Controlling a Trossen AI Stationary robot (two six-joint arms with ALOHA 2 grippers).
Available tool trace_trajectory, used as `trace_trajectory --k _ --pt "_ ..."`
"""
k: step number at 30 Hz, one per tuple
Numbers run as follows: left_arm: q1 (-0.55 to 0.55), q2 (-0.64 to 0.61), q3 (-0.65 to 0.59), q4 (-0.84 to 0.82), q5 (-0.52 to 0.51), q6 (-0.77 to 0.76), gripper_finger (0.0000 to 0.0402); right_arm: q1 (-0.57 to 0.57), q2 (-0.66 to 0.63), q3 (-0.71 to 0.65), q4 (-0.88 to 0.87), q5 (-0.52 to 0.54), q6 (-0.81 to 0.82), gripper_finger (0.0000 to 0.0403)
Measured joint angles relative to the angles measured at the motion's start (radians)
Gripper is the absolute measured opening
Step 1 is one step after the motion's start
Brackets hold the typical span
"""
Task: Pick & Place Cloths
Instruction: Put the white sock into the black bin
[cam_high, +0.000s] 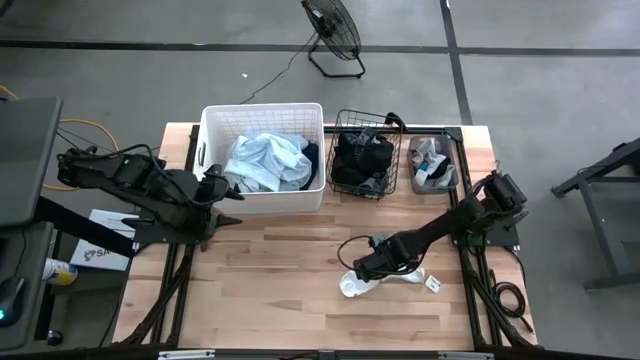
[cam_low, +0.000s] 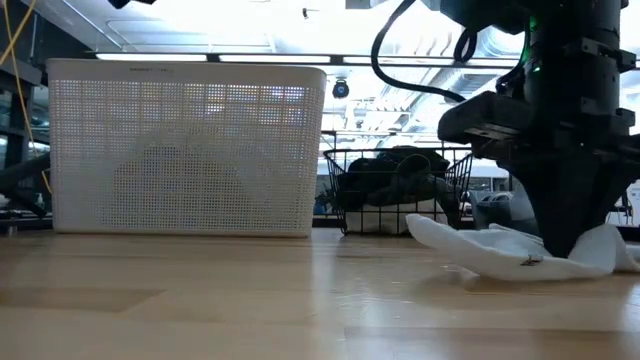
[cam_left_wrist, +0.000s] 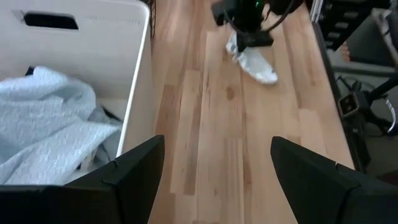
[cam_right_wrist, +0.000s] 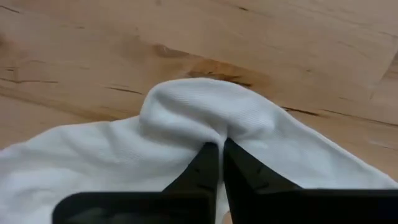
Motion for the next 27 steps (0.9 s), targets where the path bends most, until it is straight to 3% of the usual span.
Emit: trace_trajectory --k 10,18,27 --pt "0.0 0.002 -0.005 0.046 -0.009 0.007 0.0289 -0.026 -0.219 -0.009 -0.17 0.003 -0.052 0.0004" --pt "0.001 0.015 -0.005 0.096 -0.028 -0.008 0.0289 -0.128 -0.443 -0.007 -0.397 0.04 -0.292 0.0004" --pt "0.001 0.039 -0.005 0.157 -0.12 -0.019 0.0289 -0.315 -0.667 -0.006 -0.618 0.175 -0.608 0.0004"
